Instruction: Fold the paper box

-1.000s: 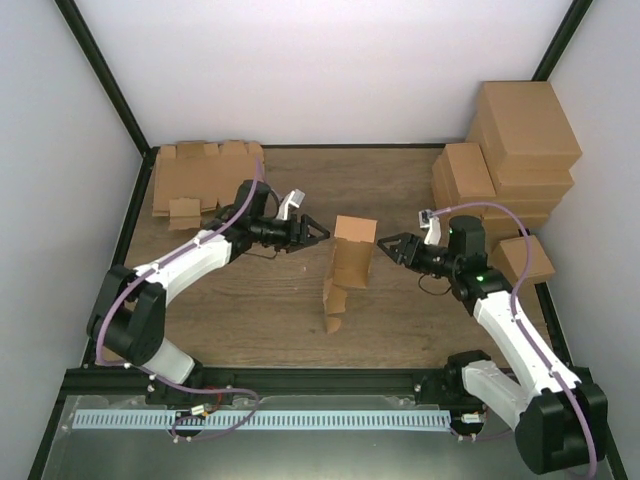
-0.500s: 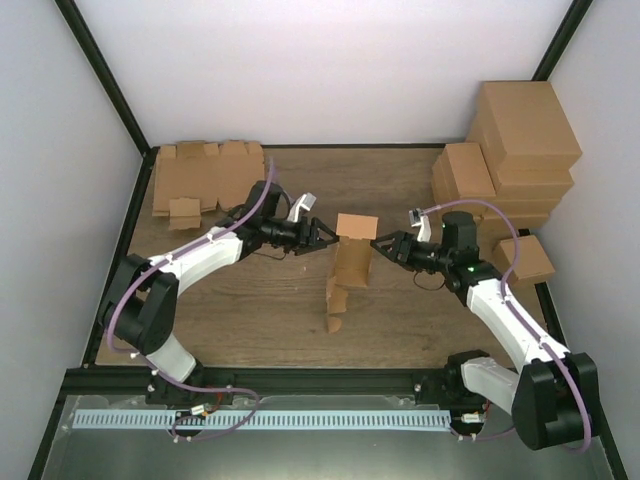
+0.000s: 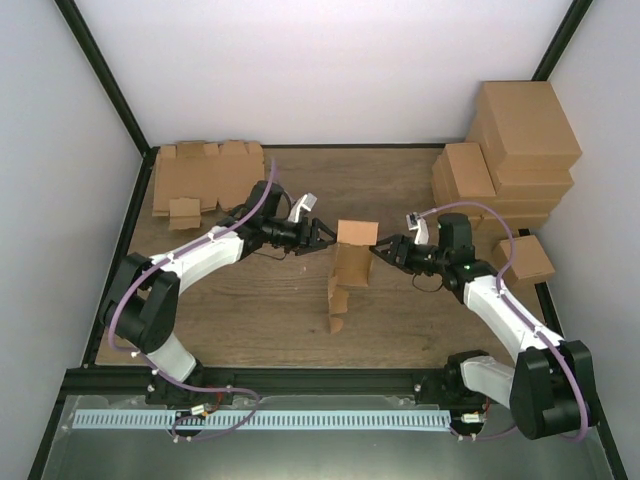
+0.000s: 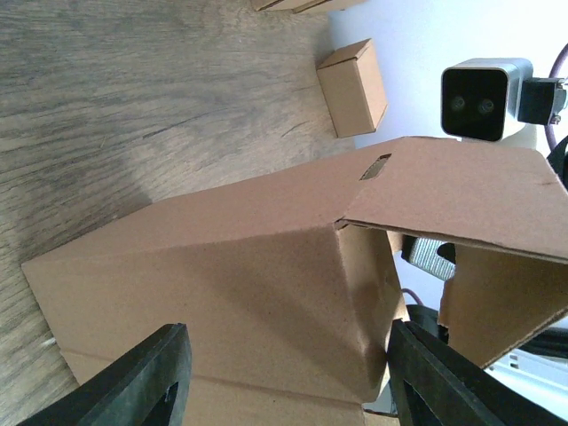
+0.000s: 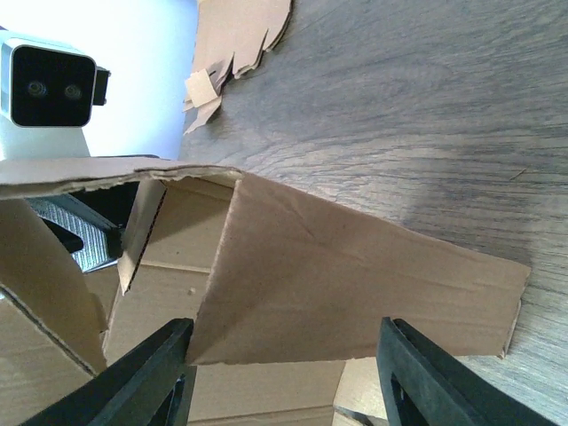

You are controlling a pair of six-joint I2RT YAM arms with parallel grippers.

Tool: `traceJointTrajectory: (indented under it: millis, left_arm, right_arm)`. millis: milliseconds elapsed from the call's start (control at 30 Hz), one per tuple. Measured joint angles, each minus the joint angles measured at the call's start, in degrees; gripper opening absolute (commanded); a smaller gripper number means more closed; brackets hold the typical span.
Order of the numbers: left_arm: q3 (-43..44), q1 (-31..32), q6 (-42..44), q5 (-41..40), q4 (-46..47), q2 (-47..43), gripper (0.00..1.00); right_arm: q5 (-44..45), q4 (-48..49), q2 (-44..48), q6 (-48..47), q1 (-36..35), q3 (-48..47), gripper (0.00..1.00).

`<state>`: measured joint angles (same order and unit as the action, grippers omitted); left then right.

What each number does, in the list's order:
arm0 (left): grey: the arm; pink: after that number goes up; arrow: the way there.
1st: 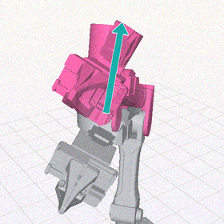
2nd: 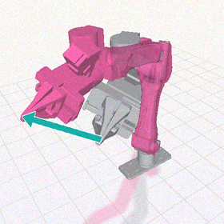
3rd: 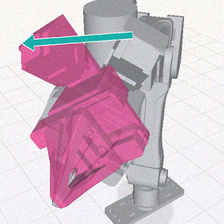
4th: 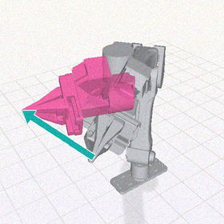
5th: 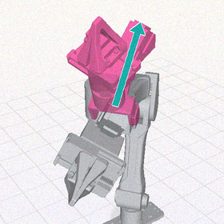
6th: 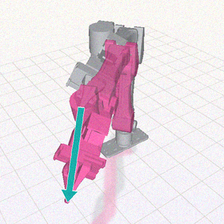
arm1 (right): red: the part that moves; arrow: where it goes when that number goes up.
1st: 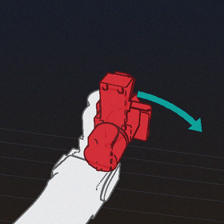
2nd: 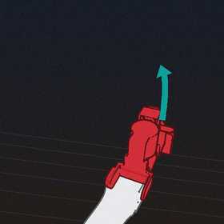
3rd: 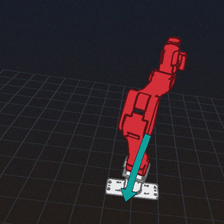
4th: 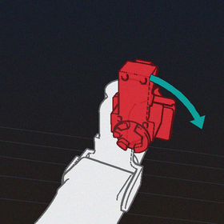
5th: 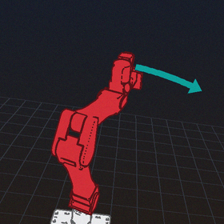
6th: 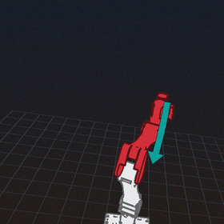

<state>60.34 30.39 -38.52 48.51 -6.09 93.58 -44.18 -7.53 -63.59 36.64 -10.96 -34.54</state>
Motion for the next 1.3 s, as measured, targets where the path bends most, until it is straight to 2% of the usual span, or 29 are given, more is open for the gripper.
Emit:
traceJointTrajectory:
  millis: [300, 733, 800, 1067, 1200, 1300]
  left_arm:
    - [0.00, 0.04, 0.44, -0.22, -0.61, 0.00, 0.63]
    - [0.00, 0.11, 1.25, -0.81, -1.88, -0.22, 0.63]
    - [0.00, 0.11, 1.25, -0.90, -2.25, -0.50, 0.66]
    - [1.01, 0.11, 1.66, -3.82, -5.70, -5.64, 0.69]
    - [2.29, 0.13, 3.02, -6.91, -8.70, -9.75, 0.67]
    - [2.45, 0.31, 4.44, -9.49, -11.67, -12.20, 0.71]
  right_arm:
    - [1.22, -2.67, 1.88, -1.81, 0.02, -0.20, 0.62]
    - [9.53, -11.04, 8.24, -4.46, 0.02, -3.48, 0.68]
    - [11.10, -11.93, 8.50, -4.85, 0.02, -4.98, 0.69]
    - [14.34, -14.38, 4.35, -7.54, 0.02, -14.78, 0.73]
    - [13.55, -14.95, -0.11, -10.05, 0.02, -19.91, 0.72]
    - [11.98, -16.04, -4.24, -12.74, 0.00, -23.34, 0.72]
